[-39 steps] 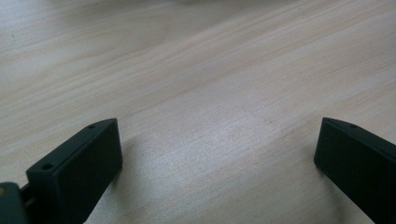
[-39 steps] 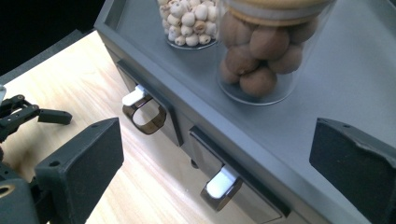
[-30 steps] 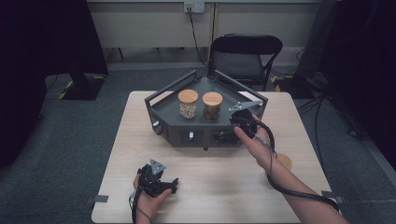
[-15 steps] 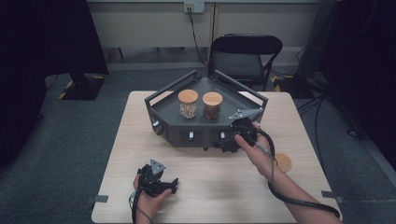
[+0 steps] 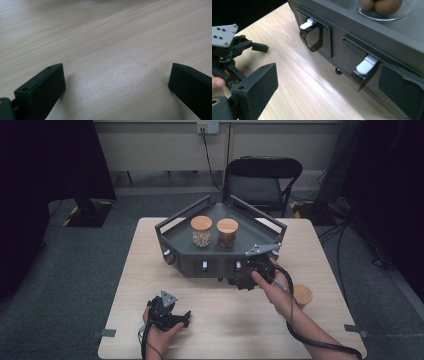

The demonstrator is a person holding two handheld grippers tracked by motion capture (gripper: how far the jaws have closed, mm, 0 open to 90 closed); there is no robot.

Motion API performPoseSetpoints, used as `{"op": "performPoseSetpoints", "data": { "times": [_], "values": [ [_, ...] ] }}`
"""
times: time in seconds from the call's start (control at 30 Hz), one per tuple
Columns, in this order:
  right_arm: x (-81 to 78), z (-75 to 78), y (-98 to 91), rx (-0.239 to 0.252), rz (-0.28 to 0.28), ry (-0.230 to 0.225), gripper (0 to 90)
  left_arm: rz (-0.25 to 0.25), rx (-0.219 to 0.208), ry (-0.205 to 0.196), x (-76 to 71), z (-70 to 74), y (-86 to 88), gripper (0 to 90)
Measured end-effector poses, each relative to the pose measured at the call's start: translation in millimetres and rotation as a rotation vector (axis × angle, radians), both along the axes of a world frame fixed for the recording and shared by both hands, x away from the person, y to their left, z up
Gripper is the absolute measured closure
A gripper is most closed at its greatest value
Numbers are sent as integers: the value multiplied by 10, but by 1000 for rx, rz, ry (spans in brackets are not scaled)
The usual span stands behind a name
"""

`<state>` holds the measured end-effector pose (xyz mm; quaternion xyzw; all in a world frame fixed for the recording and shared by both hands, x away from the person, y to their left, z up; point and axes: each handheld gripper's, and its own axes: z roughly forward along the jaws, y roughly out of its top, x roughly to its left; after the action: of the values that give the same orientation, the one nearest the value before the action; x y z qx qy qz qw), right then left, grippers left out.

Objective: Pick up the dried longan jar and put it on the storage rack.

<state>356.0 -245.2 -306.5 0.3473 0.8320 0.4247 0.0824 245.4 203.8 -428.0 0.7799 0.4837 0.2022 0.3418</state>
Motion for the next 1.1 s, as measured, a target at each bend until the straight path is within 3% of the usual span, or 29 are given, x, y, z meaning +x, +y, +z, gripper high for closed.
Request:
{"op": "performPoseSetpoints", "data": {
  "times": [1.1],
  "values": [
    [-212,-369,-100,-6,29,6,17,0,0,0,0,0,0,1]
  ]
}}
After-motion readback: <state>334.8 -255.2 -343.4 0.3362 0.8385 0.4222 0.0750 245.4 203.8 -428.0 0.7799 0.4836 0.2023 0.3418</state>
